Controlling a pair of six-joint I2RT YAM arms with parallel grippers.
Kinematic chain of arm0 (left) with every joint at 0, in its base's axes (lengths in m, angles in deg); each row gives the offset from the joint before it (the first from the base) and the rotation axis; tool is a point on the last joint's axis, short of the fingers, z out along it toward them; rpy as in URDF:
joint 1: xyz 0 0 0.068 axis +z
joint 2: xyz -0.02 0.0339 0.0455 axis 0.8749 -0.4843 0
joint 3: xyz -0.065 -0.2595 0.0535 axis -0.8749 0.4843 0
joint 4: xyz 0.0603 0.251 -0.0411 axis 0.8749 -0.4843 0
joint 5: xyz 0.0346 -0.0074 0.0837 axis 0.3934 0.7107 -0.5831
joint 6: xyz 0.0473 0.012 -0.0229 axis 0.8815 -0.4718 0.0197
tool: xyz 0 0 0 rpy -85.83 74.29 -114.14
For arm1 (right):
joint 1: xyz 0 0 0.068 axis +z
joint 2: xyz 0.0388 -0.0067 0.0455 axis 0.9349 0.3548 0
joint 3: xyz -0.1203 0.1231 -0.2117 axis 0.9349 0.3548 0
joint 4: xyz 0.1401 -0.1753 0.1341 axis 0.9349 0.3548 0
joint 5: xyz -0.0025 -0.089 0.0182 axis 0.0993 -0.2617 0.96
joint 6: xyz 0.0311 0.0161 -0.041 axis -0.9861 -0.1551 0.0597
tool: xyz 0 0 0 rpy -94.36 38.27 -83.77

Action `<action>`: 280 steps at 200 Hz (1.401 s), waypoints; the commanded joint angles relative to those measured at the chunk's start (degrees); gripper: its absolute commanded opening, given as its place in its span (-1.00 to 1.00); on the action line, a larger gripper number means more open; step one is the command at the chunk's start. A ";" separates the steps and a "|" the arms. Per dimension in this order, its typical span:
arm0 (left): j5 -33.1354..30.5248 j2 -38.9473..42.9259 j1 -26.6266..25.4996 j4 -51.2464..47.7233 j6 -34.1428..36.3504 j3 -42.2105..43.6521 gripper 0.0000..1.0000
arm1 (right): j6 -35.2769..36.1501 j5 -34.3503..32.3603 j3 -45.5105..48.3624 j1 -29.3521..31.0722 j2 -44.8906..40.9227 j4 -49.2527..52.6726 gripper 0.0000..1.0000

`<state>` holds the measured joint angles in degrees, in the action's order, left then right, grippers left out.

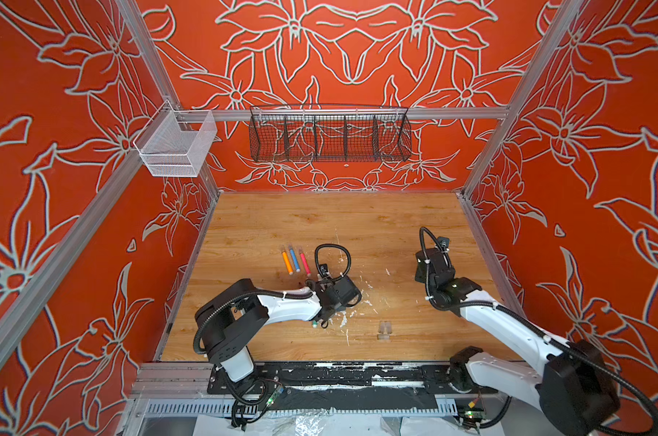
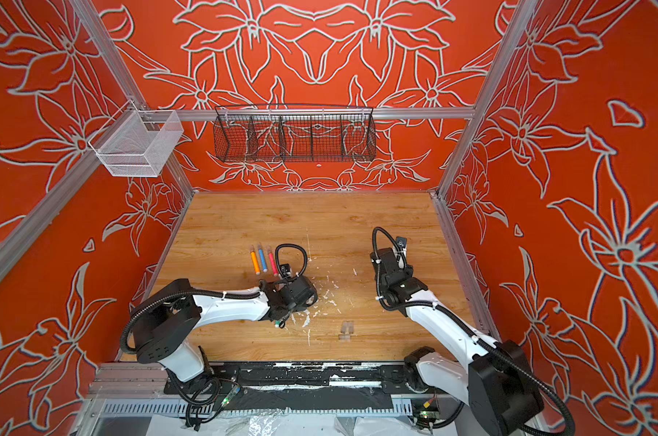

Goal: Insert the pens into the pen caps
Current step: 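Lift the yellow marker with the left gripper while the right gripper approaches it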

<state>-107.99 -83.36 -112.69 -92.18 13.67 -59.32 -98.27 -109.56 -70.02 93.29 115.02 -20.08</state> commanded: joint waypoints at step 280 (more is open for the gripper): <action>25.59 18.45 6.22 16.16 38.99 -0.99 -1.00 | -27.60 37.23 2.27 17.35 -7.88 -21.64 0.19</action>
<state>-86.48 -66.27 -106.72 -79.30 51.64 -61.02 -122.73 -72.23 -67.83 109.69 104.70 -36.39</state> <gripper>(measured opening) 0.128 0.591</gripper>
